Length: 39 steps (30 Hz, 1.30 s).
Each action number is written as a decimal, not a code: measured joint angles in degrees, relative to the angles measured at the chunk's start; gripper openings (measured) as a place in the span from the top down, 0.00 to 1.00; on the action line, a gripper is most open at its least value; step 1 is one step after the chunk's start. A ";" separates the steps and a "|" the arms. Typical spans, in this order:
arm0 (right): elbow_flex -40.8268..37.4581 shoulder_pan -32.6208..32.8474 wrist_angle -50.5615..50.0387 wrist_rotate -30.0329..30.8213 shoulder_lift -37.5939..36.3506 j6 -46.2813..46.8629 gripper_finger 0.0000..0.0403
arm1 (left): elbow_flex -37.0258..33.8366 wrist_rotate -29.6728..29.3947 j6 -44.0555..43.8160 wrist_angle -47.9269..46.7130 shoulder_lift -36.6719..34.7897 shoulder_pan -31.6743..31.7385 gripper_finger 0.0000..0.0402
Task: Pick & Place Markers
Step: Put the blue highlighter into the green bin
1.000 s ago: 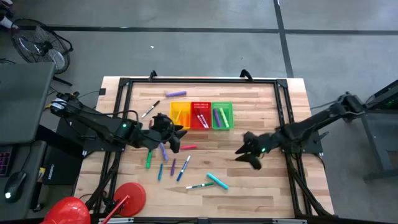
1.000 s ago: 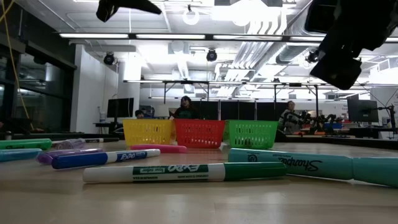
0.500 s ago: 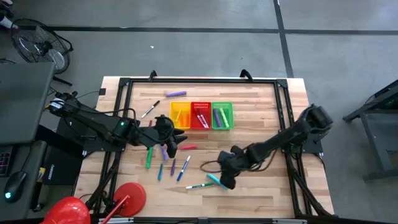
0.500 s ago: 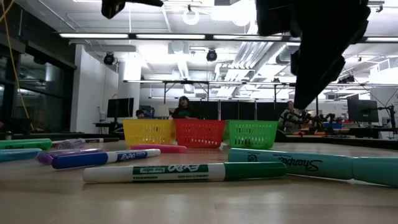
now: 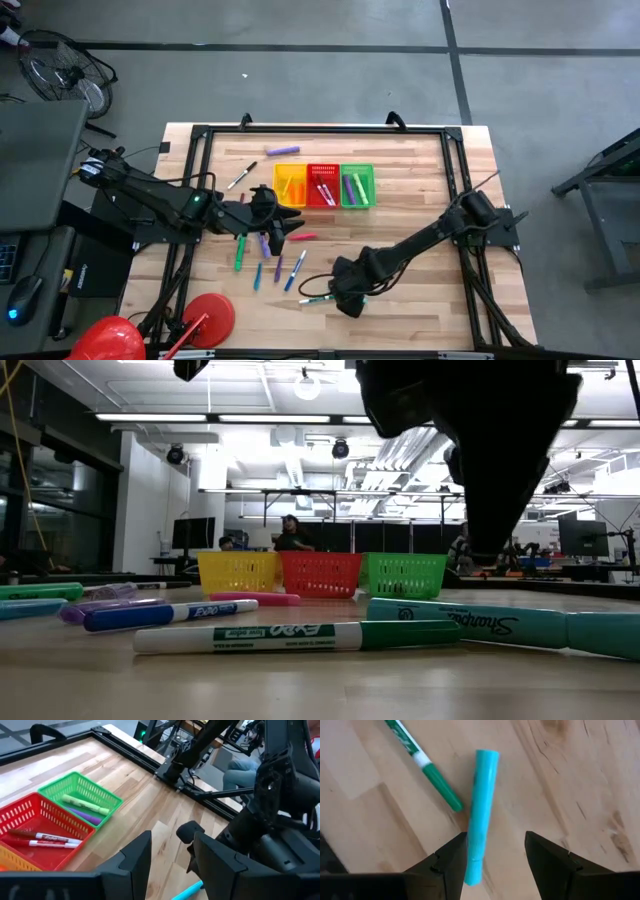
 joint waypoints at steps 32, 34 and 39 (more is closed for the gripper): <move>-0.06 0.94 0.05 -1.52 1.74 1.85 0.48 | 0.02 5.92 -0.04 0.00 0.04 0.02 0.63; -0.08 0.82 -1.54 -1.11 2.64 0.66 0.44 | 0.02 5.92 -0.04 0.00 0.04 0.02 0.63; -0.05 0.56 -1.38 -0.76 3.77 -0.63 0.37 | 0.02 5.92 -0.07 0.00 0.04 0.02 0.63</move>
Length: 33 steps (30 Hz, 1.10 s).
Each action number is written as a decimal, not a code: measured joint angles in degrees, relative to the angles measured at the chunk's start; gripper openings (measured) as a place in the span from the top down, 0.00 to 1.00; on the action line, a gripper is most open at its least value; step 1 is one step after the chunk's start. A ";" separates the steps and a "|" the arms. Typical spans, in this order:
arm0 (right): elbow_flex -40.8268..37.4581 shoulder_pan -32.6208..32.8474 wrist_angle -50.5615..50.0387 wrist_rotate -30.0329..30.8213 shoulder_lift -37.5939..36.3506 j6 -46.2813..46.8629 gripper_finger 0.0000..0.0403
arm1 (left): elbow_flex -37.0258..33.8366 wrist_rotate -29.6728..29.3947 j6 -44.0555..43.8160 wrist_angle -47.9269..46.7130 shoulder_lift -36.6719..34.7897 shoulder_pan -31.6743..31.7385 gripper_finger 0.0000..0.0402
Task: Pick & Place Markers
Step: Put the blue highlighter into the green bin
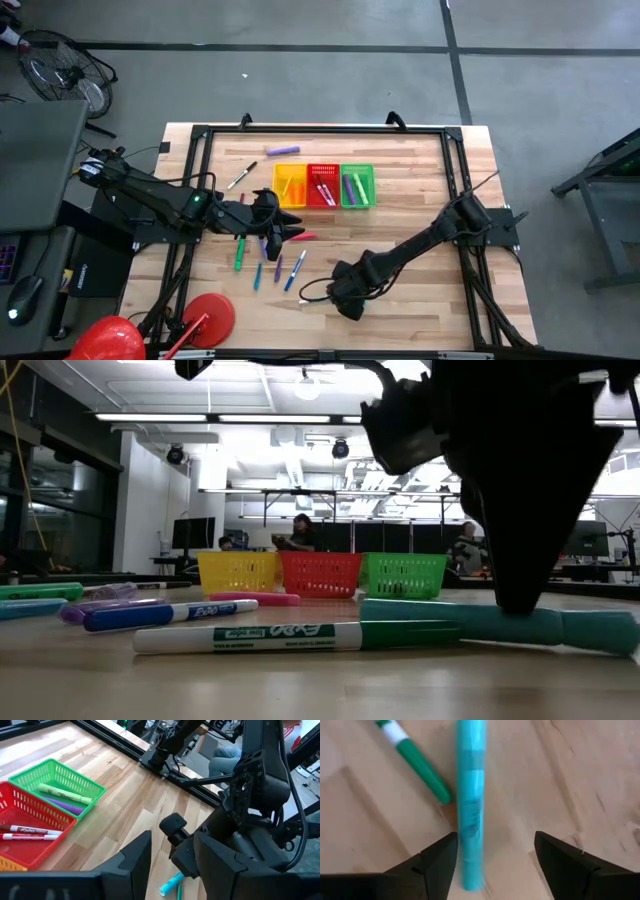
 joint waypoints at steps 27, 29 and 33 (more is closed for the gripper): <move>-11.48 1.85 13.93 10.36 -0.43 -14.12 0.39 | 0.02 0.89 0.04 -0.50 0.00 0.07 0.63; -11.73 2.39 14.48 11.97 -0.43 -14.87 0.43 | 0.02 0.89 0.07 -0.59 0.00 0.07 0.63; -11.79 3.24 14.88 13.11 -0.42 -15.77 0.52 | 0.02 0.87 0.09 -0.68 0.00 0.07 0.63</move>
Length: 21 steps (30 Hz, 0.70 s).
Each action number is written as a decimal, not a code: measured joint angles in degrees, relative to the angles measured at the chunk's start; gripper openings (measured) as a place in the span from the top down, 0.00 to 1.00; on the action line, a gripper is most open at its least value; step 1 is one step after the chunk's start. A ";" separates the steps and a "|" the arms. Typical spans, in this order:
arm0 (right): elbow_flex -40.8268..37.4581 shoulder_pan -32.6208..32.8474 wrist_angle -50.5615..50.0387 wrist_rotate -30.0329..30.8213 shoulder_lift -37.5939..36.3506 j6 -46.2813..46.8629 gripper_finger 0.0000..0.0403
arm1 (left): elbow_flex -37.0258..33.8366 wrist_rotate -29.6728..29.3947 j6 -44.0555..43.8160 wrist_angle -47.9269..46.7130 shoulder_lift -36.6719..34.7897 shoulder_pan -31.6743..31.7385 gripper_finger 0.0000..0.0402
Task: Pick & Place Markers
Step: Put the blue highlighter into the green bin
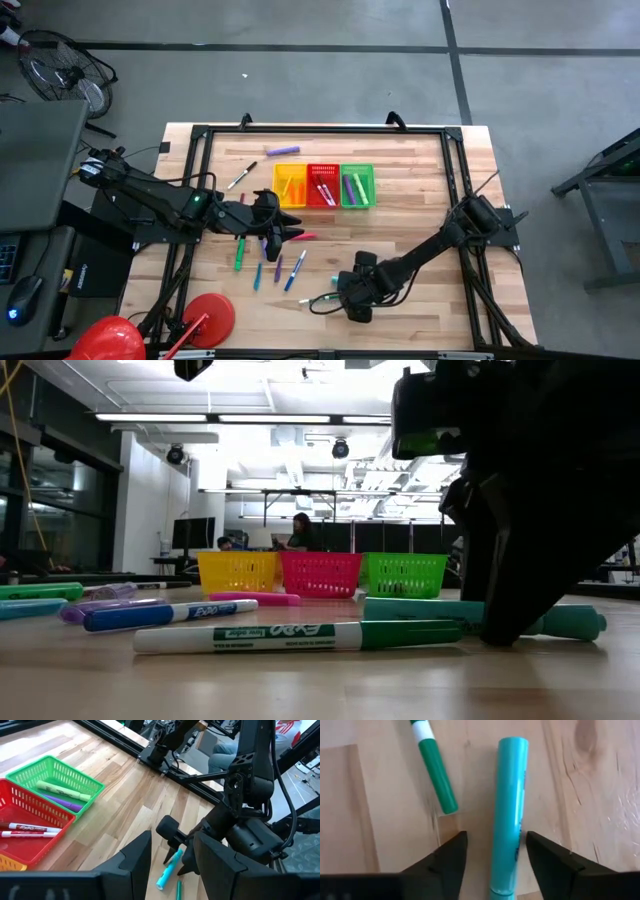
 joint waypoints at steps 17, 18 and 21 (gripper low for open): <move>-0.02 0.02 -0.26 0.26 0.03 -0.94 0.86 | 0.00 -0.02 0.13 -0.26 0.00 0.00 0.63; -0.02 0.02 -0.26 0.26 0.03 -0.94 0.86 | 0.00 -0.02 0.15 -0.26 0.00 0.00 0.63; -0.02 -0.03 -0.38 0.34 0.03 -1.08 0.85 | 0.00 -0.02 0.15 -0.25 0.00 0.00 0.63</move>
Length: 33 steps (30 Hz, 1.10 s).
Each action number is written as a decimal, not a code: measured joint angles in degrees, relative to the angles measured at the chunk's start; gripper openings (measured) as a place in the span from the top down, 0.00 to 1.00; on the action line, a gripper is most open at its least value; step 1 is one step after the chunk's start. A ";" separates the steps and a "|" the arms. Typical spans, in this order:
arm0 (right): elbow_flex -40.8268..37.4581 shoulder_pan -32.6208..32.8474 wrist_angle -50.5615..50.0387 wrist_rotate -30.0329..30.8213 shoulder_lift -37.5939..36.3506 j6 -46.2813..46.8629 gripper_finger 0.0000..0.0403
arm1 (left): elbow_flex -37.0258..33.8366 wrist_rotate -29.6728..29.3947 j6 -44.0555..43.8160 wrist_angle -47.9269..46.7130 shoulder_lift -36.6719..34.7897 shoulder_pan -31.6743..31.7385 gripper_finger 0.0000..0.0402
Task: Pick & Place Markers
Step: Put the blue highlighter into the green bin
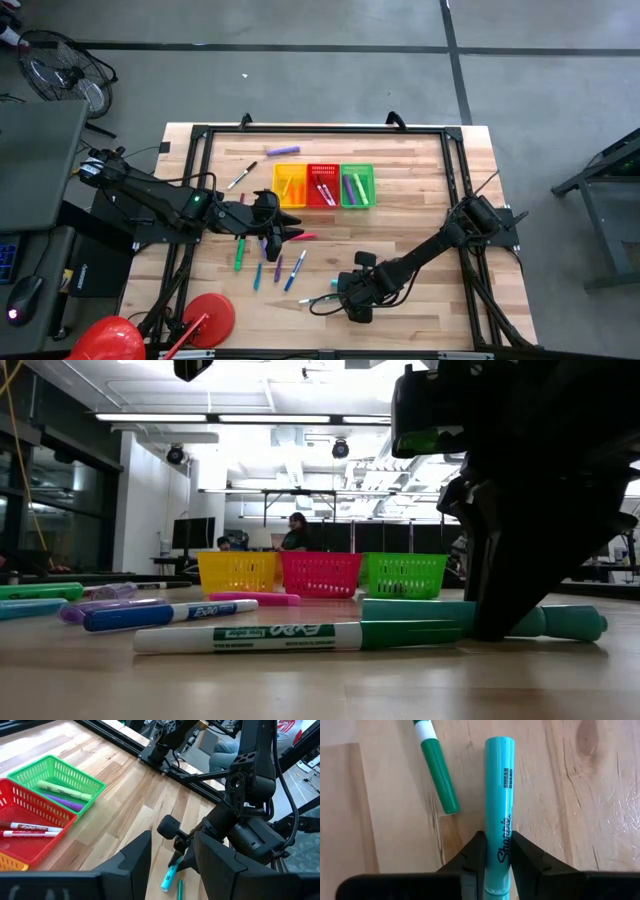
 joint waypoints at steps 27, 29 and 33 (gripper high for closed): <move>-0.48 -7.94 -18.69 5.17 -16.23 1.83 0.86 | 0.00 -0.13 1.12 0.50 0.02 0.00 0.63; -0.46 -8.94 -19.66 5.30 -18.29 1.85 0.86 | 0.00 -0.13 1.12 0.52 0.02 0.00 0.63; -0.49 -10.60 -21.62 6.54 -22.70 0.70 0.86 | 0.00 -0.56 1.12 0.51 0.02 0.02 0.63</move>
